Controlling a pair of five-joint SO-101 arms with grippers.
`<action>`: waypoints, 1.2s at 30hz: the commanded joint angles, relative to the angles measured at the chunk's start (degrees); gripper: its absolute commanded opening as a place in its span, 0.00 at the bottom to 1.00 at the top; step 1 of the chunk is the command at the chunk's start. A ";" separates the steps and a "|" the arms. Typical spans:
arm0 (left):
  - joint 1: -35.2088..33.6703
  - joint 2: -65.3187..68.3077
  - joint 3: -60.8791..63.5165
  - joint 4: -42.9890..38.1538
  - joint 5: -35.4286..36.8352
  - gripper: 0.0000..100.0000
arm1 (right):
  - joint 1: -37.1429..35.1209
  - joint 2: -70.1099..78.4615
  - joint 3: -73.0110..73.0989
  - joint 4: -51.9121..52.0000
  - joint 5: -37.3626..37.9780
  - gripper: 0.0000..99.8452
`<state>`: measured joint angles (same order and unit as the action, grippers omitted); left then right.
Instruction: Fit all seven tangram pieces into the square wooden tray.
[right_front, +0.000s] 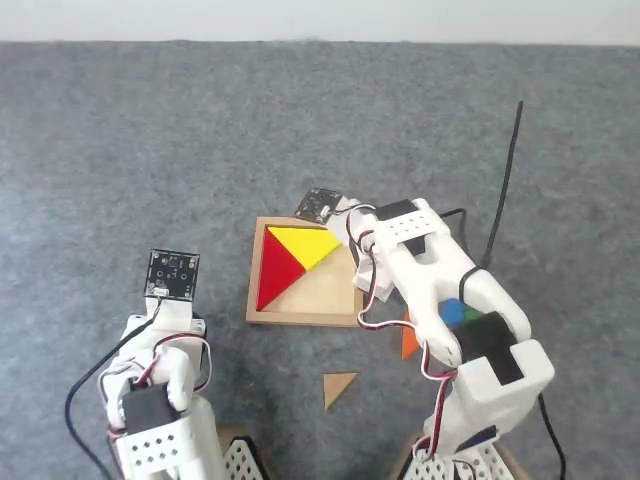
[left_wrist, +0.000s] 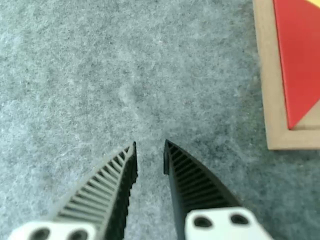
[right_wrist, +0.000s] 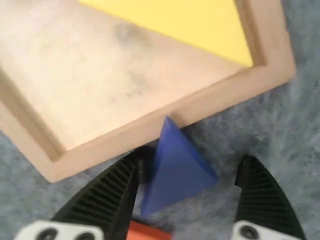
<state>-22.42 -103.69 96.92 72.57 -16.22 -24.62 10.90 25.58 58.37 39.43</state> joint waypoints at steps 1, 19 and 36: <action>0.18 -0.62 -0.48 0.35 0.35 0.09 | 1.27 -0.13 -1.49 0.75 -4.22 0.29; 0.18 -0.62 -0.48 0.35 0.35 0.09 | 1.80 -0.13 -1.67 0.75 -5.80 0.13; 0.18 -0.62 -0.48 0.35 0.35 0.09 | 6.46 -5.93 -0.88 2.77 -8.79 0.13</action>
<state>-22.42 -103.69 96.92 72.57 -16.22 -20.75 9.85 25.05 59.52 32.40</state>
